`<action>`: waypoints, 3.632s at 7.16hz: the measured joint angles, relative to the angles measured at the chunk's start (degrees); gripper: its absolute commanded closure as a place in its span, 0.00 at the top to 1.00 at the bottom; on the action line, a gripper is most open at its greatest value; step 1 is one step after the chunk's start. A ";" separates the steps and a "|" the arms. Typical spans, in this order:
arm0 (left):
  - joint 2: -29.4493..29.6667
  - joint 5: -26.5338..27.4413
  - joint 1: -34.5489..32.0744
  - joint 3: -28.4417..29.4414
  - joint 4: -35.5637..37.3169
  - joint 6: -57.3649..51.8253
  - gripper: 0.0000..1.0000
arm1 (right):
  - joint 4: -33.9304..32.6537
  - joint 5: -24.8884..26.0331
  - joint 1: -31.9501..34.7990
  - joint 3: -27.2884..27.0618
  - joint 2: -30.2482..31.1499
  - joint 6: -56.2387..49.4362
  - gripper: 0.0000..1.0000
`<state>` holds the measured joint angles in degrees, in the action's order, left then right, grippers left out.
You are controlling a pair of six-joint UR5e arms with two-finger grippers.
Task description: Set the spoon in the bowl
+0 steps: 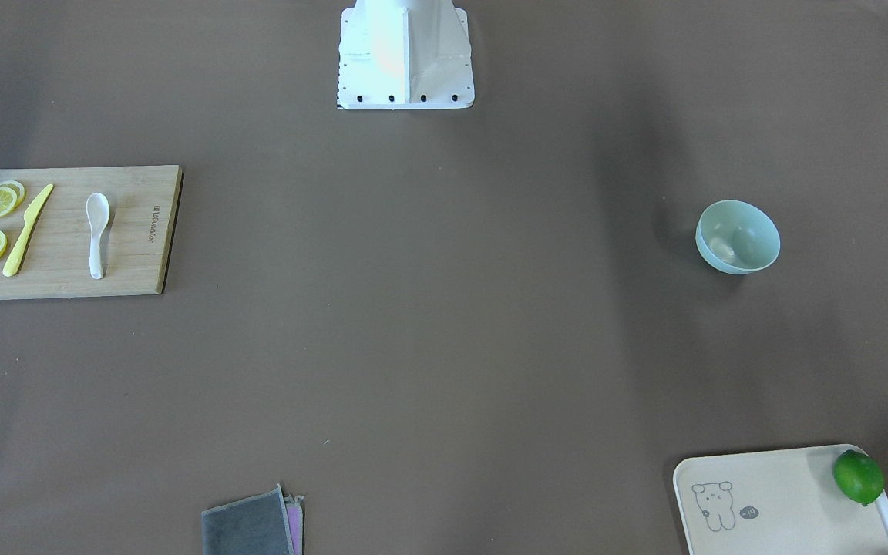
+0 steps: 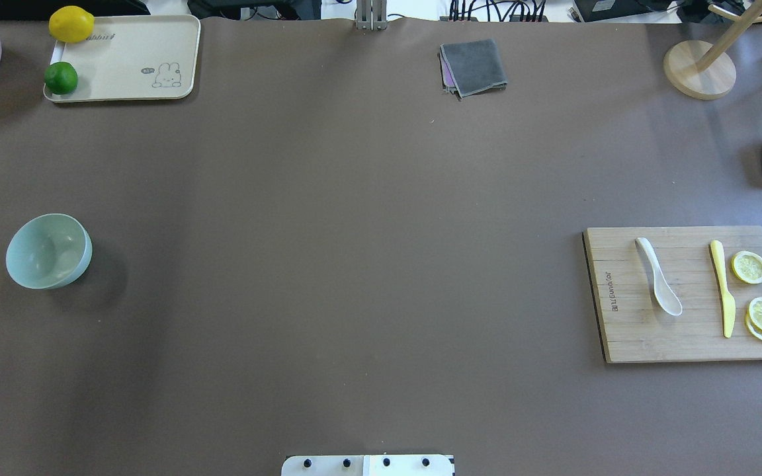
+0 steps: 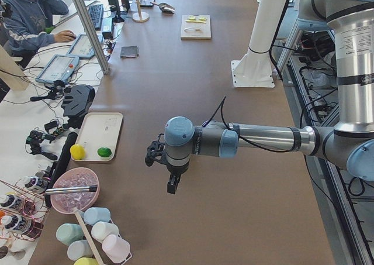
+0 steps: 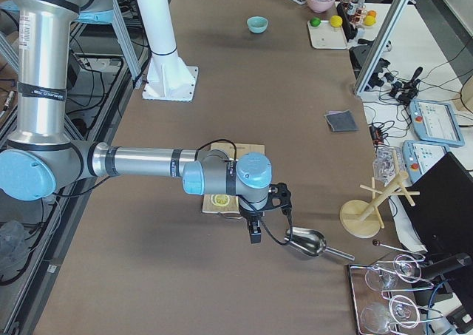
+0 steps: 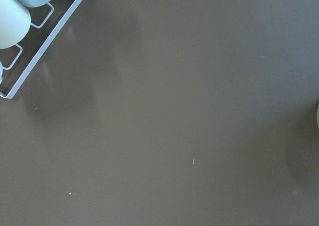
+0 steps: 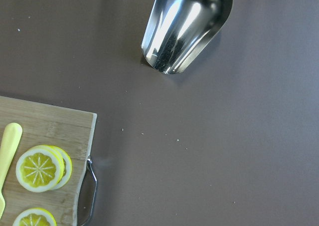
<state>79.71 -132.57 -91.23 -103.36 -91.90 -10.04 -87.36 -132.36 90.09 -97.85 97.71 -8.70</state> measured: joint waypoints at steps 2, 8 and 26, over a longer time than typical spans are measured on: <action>0.12 0.20 0.06 0.02 0.11 -0.07 0.98 | 0.00 0.00 0.00 -0.01 -0.13 0.00 1.00; -0.52 0.30 0.01 -0.04 -0.32 -0.40 0.98 | 0.00 -0.47 0.00 -0.07 -0.55 0.07 1.00; -0.10 -0.62 1.96 -3.16 -3.84 7.95 0.98 | 7.42 -5.45 -1.97 -1.08 1.87 5.72 1.00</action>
<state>79.61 -133.19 -89.27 -106.52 -95.74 -2.10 -79.94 -137.81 88.12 -98.93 99.58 -2.98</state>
